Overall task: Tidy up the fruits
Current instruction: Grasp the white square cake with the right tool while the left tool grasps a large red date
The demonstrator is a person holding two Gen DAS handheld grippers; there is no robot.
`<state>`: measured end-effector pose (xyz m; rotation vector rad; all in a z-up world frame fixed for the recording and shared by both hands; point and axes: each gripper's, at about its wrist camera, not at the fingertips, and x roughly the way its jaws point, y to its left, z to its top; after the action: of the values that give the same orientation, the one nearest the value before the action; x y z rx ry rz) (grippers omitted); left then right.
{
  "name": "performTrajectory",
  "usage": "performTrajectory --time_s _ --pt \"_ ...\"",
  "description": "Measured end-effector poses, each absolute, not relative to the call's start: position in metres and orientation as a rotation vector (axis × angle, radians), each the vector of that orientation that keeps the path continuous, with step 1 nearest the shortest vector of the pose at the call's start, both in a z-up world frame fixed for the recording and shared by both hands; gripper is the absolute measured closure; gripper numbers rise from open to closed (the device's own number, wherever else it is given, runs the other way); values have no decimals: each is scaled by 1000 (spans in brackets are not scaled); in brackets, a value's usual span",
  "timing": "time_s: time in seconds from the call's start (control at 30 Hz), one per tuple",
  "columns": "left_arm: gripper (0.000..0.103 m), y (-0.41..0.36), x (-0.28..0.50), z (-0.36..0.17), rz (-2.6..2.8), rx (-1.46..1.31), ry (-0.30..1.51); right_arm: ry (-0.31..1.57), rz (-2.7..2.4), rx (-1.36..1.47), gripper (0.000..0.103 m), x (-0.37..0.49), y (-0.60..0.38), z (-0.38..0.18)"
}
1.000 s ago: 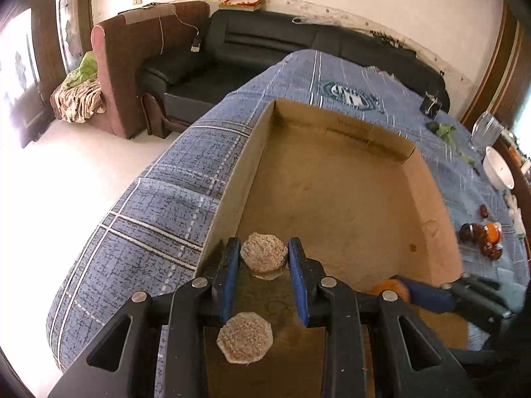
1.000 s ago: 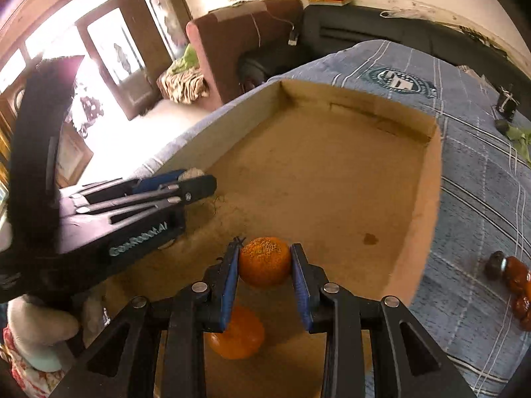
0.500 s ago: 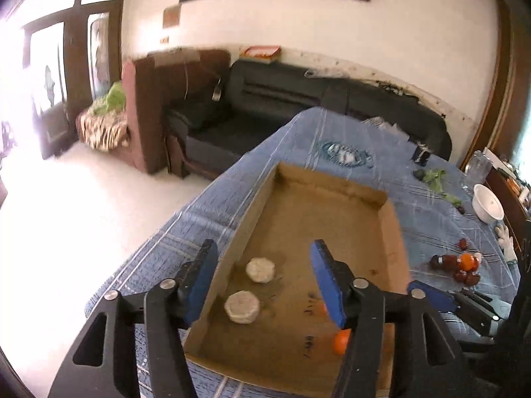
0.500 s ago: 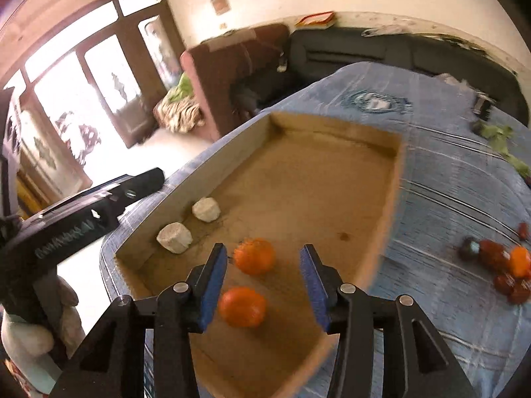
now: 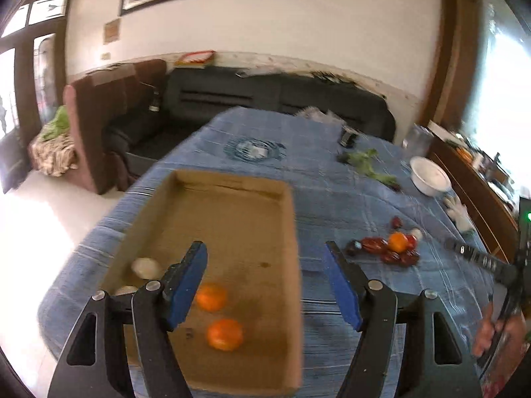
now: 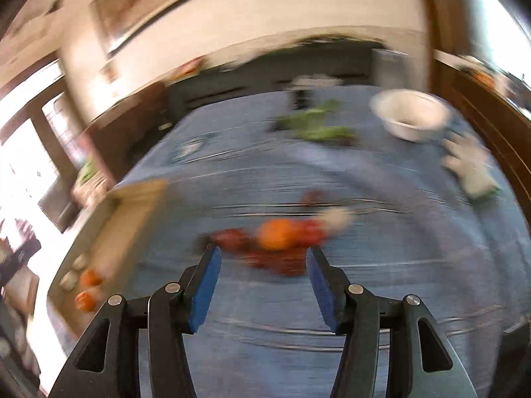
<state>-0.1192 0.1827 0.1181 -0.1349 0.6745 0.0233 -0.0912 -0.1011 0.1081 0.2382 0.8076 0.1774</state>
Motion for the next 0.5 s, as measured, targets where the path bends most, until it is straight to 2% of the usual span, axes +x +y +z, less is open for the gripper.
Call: performTrajectory --time_s 0.2,0.5 --pt "33 134 -93 97 -82 -110 741 836 116 330 45 -65 -145 91" --pt "33 91 -67 69 -158 -65 817 906 120 337 45 -6 -126 63"
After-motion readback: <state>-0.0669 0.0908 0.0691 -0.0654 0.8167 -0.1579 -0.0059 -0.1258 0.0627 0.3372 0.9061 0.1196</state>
